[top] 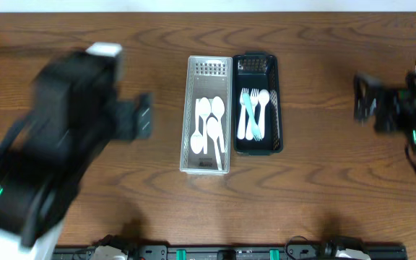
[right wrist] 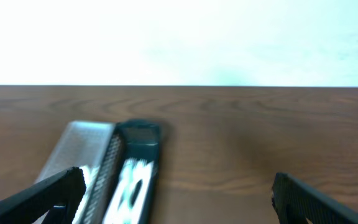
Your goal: Pack container
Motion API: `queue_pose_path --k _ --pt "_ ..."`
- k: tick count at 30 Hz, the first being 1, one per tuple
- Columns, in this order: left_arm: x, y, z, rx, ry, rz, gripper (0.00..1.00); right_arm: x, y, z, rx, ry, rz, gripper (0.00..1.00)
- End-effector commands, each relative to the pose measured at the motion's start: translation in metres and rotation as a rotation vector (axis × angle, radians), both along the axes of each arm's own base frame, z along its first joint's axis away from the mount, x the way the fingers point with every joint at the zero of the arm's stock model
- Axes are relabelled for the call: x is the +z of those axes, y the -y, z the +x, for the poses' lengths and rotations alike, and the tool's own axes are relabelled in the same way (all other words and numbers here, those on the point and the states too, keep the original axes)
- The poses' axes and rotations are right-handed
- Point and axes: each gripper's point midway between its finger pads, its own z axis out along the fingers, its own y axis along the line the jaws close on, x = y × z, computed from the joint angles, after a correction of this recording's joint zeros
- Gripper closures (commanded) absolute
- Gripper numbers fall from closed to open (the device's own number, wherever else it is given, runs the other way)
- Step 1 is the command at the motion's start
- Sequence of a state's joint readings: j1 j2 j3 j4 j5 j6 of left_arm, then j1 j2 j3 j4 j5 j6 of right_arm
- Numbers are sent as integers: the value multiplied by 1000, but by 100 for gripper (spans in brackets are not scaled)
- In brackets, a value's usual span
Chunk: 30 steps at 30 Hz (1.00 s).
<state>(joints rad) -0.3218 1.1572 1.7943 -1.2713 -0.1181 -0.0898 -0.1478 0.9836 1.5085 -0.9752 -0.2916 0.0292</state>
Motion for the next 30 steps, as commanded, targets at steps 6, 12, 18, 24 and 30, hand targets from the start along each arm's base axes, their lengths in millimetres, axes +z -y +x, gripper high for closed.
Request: queue_pose_path --k 6,12,18,24,30 --pt "26 -71 -112 151 164 73 2 18 -26 -103 68 109 -15 1" --pt "21 -89 -167 155 228 46 2 29 -31 -139 67 207 -32 1" --pt "8 -97 -192 154 215 51 2 32 -32 -149 67 235 -37 1" --pt "6 -98 -194 153 202 56 2 32 -32 -148 66 234 -38 1" --pt "6 -98 -194 153 202 56 2 32 -32 -148 66 234 -37 1"
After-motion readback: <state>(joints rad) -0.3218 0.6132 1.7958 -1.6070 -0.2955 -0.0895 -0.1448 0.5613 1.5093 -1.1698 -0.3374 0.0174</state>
